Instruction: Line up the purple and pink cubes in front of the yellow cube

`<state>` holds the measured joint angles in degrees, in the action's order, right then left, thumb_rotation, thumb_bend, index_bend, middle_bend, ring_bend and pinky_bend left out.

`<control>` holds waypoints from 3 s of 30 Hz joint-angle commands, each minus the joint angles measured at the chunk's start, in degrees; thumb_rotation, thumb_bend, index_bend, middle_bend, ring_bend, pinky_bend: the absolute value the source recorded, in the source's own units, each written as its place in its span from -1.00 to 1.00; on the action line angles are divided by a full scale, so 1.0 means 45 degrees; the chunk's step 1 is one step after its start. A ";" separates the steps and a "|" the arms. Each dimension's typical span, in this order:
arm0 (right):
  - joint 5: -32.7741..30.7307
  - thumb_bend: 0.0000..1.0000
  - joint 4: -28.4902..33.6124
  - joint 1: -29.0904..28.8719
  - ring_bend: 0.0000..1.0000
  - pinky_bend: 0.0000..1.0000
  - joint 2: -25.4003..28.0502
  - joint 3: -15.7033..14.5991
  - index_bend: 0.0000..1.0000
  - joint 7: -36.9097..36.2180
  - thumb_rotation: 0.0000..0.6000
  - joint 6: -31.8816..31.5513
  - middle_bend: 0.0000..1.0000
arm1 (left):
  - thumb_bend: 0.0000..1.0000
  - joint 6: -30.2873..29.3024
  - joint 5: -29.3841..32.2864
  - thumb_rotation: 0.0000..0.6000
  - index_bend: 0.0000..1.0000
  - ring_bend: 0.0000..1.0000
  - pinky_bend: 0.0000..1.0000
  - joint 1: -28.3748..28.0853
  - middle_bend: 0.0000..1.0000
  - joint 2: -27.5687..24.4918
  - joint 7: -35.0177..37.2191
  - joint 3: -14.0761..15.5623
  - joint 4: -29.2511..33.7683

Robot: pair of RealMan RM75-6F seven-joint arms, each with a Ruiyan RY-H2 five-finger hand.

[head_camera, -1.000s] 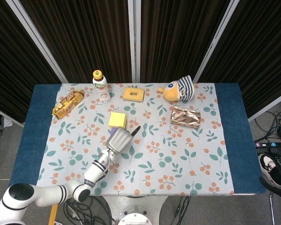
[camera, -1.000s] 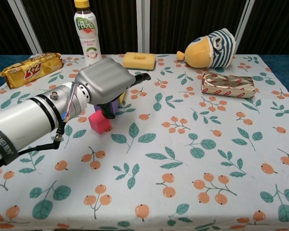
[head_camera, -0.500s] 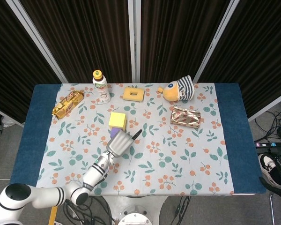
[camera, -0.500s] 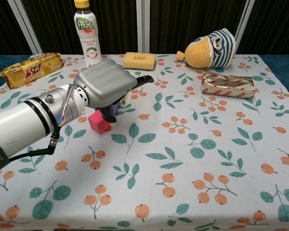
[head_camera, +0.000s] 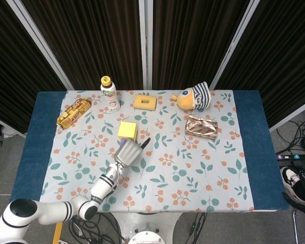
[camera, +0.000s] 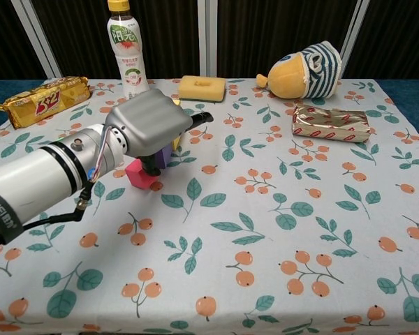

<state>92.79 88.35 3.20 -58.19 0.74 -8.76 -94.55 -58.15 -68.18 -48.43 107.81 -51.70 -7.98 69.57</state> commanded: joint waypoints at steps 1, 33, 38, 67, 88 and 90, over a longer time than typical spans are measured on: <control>-0.0008 -0.87 0.0011 0.0006 -0.49 -0.28 0.0004 0.0000 -0.55 0.0012 1.00 -0.0001 -0.41 | -0.97 0.0055 0.0084 1.00 -0.74 0.44 0.49 -0.0053 0.50 0.0005 -0.0029 -0.0064 -0.0073; 0.0315 -0.87 0.0235 0.0061 -0.49 -0.28 0.0078 -0.0036 -0.55 0.0232 1.00 -0.0269 -0.41 | -1.00 -0.2176 -0.2975 1.00 -0.93 0.43 0.47 0.1521 0.47 -0.0606 0.2919 0.1421 0.0028; 0.0303 -0.87 0.0357 0.0119 -0.49 -0.28 0.0128 -0.0039 -0.56 0.0354 1.00 -0.0341 -0.41 | -1.00 -0.2073 -0.3043 1.00 -0.93 0.43 0.47 0.1696 0.47 -0.0416 0.3186 0.1473 -0.0341; 0.0187 -0.87 0.0321 0.0095 -0.49 -0.28 0.0121 -0.0009 -0.56 0.0332 1.00 -0.0196 -0.42 | -1.00 -0.1454 -0.2694 1.00 -0.93 0.43 0.47 0.1627 0.47 0.0634 0.3059 0.0540 -0.1589; 0.0140 -0.87 0.0438 0.0129 -0.49 -0.28 0.0163 0.0000 -0.56 0.0451 1.00 -0.0197 -0.42 | -1.00 -0.1452 -0.2975 1.00 -0.93 0.43 0.48 0.1346 0.47 0.1000 0.3338 0.0221 -0.2504; 0.0137 -0.87 0.0426 0.0143 -0.49 -0.28 0.0162 0.0003 -0.56 0.0432 1.00 -0.0222 -0.42 | -1.00 -0.1426 -0.2967 1.00 -0.93 0.43 0.48 0.1332 0.47 0.1010 0.3330 0.0201 -0.2520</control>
<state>93.41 90.27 3.84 -57.46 0.75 -6.80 -95.54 -64.58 -81.54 -42.42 112.35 -36.71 -7.07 58.24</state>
